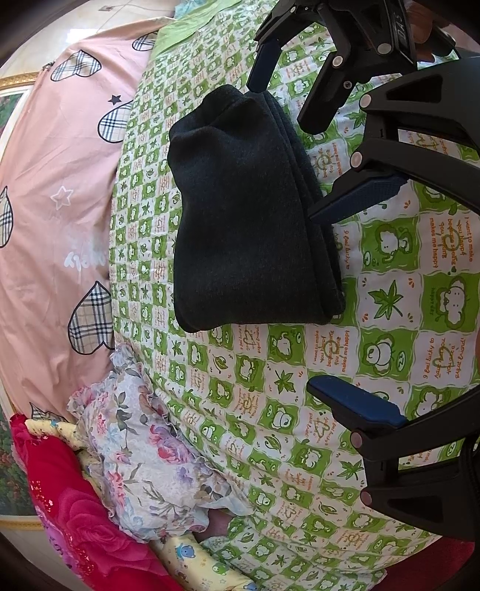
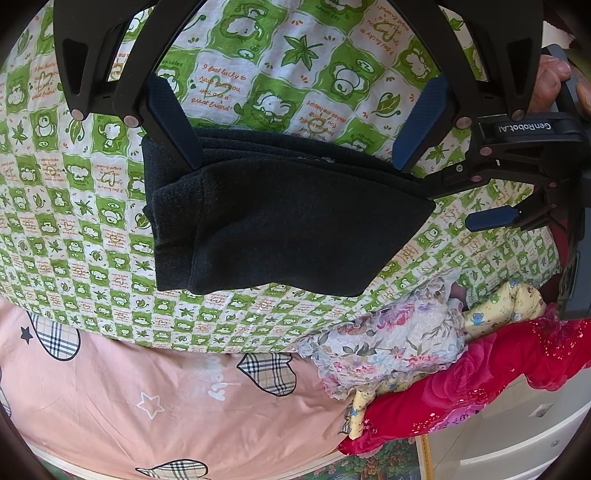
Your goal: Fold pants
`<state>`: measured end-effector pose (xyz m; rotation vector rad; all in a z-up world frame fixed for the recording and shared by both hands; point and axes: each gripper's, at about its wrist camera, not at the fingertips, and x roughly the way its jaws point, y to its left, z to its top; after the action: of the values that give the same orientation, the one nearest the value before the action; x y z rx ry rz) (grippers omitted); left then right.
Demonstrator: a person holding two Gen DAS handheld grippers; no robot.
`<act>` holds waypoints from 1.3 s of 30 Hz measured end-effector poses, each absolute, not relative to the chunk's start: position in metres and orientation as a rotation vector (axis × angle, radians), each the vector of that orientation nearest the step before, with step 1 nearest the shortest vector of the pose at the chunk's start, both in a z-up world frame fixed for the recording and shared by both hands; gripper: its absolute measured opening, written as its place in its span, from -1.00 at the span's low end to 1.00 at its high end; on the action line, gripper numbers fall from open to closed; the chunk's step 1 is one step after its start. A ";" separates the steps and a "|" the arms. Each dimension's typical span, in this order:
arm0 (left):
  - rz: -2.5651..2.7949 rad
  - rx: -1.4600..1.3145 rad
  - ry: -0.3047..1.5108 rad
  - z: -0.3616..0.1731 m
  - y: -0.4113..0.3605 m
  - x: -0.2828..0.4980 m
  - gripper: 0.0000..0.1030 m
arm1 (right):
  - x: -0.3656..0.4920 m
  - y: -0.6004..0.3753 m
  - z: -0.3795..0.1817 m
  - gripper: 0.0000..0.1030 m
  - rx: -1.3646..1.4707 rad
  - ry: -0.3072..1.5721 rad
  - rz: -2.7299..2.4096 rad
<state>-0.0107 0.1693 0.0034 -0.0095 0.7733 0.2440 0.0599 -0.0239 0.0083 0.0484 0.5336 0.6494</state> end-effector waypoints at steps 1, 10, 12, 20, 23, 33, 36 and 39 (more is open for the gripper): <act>0.243 -0.009 0.774 0.003 0.169 -0.011 0.64 | 0.060 -0.024 0.008 0.99 0.050 0.534 0.650; 0.245 -0.013 0.775 0.003 0.169 -0.011 0.64 | 0.060 -0.024 0.008 0.99 0.049 0.533 0.646; 0.244 -0.013 0.776 0.004 0.169 -0.011 0.64 | 0.060 -0.024 0.008 0.99 0.050 0.534 0.649; 0.237 -0.013 0.778 0.002 0.169 -0.011 0.64 | 0.060 -0.024 0.008 0.99 0.050 0.536 0.648; 0.237 -0.012 0.778 0.002 0.168 -0.011 0.64 | 0.060 -0.024 0.008 0.99 0.049 0.534 0.649; 0.235 -0.013 0.778 0.002 0.168 -0.011 0.64 | 0.060 -0.024 0.009 0.99 0.050 0.535 0.650; 0.234 -0.013 0.777 0.002 0.168 -0.010 0.64 | 0.060 -0.025 0.009 0.99 0.050 0.534 0.650; 0.233 -0.013 0.777 0.002 0.168 -0.010 0.64 | 0.060 -0.025 0.009 0.99 0.052 0.532 0.651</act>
<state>-0.0104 0.1684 0.0025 -0.0129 0.7773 0.2334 0.0595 -0.0253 0.0094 0.0518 0.5319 0.6512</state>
